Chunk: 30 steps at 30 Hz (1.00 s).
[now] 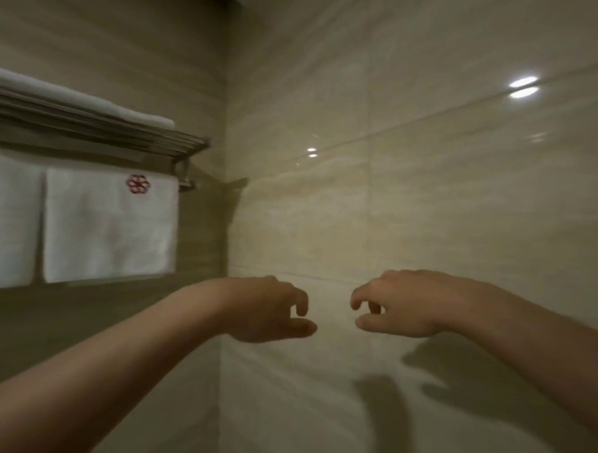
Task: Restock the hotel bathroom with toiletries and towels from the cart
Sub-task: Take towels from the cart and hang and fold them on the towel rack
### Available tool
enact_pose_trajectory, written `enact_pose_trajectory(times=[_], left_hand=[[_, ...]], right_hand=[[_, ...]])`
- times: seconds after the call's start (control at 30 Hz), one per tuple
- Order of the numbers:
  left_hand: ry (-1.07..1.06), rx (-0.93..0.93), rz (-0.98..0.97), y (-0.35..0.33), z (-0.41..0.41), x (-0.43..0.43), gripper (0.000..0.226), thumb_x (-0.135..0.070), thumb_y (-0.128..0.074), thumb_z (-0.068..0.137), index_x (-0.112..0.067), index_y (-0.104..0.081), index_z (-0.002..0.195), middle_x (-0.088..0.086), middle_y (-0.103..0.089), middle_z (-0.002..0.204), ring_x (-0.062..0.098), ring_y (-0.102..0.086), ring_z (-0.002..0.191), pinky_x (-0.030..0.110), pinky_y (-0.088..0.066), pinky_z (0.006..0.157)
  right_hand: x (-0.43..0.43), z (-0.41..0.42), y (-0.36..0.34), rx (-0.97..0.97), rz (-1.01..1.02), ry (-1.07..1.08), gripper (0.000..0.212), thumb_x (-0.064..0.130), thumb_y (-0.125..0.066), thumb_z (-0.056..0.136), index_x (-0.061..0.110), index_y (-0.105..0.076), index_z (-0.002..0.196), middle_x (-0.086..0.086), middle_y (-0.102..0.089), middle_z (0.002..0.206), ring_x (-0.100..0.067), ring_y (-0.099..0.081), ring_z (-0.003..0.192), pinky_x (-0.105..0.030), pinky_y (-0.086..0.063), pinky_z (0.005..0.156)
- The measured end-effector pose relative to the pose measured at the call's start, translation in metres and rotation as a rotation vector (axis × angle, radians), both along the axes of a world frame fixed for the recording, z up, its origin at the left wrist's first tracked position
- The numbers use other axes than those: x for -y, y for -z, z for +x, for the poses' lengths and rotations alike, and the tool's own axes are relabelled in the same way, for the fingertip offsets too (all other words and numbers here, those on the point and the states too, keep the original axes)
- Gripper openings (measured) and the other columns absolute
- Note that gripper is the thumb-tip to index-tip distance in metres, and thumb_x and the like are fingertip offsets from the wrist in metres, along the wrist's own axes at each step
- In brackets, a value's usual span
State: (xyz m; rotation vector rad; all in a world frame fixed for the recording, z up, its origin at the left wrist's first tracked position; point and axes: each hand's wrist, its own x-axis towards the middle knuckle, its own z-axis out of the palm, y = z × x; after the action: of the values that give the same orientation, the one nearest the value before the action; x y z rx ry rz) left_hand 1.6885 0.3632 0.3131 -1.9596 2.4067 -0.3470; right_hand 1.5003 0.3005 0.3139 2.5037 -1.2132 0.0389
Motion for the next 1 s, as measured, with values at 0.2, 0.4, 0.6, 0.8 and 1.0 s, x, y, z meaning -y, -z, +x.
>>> enact_pose_trajectory(times=[0.2, 0.4, 0.6, 0.8, 1.0], left_hand=[[0.275, -0.102, 0.101, 0.023, -0.12, -0.024, 0.047, -0.059, -0.037, 0.087, -0.035, -0.046, 0.126, -0.01, -0.057, 0.125, 0.011, -0.055, 0.107, 0.032, -0.044, 0.095], [0.561, -0.167, 0.179, 0.056, -0.242, -0.064, 0.048, -0.063, -0.035, 0.084, -0.038, -0.045, 0.125, -0.016, -0.058, 0.12, 0.003, -0.057, 0.104, 0.03, -0.047, 0.091], [0.794, -0.361, 0.298, 0.09, -0.348, -0.117, 0.063, -0.074, -0.029, 0.069, -0.044, -0.045, 0.122, -0.018, -0.058, 0.118, 0.0, -0.056, 0.105, 0.025, -0.047, 0.088], [1.012, -0.414, 0.4, 0.126, -0.448, -0.149, 0.055, -0.068, -0.033, 0.075, -0.041, -0.047, 0.121, -0.017, -0.058, 0.115, -0.001, -0.056, 0.102, 0.019, -0.046, 0.086], [1.292, -0.468, 0.344, 0.156, -0.543, -0.166, 0.036, -0.05, -0.044, 0.088, -0.032, -0.053, 0.119, -0.015, -0.059, 0.115, -0.004, -0.056, 0.098, 0.002, -0.039, 0.069]], right_hand=[[-0.067, -0.143, 0.021, 0.01, 0.081, 0.166, 0.039, 0.05, -0.039, 0.094, 0.033, -0.047, 0.128, 0.01, -0.058, 0.118, -0.009, -0.045, 0.092, -0.029, -0.04, 0.083], [-0.155, -0.282, 0.046, 0.04, 0.179, 0.339, 0.04, 0.051, -0.038, 0.093, 0.033, -0.048, 0.127, 0.015, -0.055, 0.105, -0.004, -0.049, 0.087, -0.023, -0.037, 0.079], [-0.25, -0.382, 0.078, 0.158, 0.294, 0.553, 0.04, 0.057, -0.037, 0.09, 0.04, -0.046, 0.126, 0.021, -0.052, 0.104, -0.003, -0.053, 0.096, -0.022, -0.04, 0.081], [-0.327, -0.451, 0.111, 0.278, 0.325, 0.734, 0.039, 0.052, -0.041, 0.091, 0.037, -0.048, 0.126, 0.017, -0.055, 0.108, -0.003, -0.051, 0.096, -0.023, -0.04, 0.085], [-0.387, -0.505, 0.141, 0.391, 0.39, 0.962, 0.041, 0.048, -0.041, 0.094, 0.033, -0.043, 0.133, 0.01, -0.055, 0.122, -0.009, -0.052, 0.106, -0.026, -0.042, 0.093]])
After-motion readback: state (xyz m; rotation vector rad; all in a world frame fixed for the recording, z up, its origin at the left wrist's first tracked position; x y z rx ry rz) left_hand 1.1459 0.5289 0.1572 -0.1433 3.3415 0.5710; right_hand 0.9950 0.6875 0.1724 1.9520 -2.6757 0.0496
